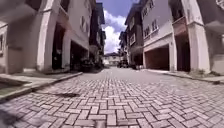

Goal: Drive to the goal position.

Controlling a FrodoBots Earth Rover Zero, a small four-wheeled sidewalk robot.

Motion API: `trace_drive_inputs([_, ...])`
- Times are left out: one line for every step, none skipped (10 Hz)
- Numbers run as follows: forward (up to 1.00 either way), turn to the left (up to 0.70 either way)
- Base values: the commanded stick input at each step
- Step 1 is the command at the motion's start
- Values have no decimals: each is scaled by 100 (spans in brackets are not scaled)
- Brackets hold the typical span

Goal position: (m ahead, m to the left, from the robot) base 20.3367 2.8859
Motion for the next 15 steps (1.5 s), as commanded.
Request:
trace_drive_inputs([85,-2])
trace_drive_inputs([85,-29])
trace_drive_inputs([85,-7])
trace_drive_inputs([85,0])
trace_drive_inputs([85,0])
trace_drive_inputs([85,0])
trace_drive_inputs([85,0])
trace_drive_inputs([85,0])
trace_drive_inputs([85,0])
trace_drive_inputs([85,0])
trace_drive_inputs([85,-1])
trace_drive_inputs([85,-3])
trace_drive_inputs([85,-1])
trace_drive_inputs([85,0])
trace_drive_inputs([85,0])
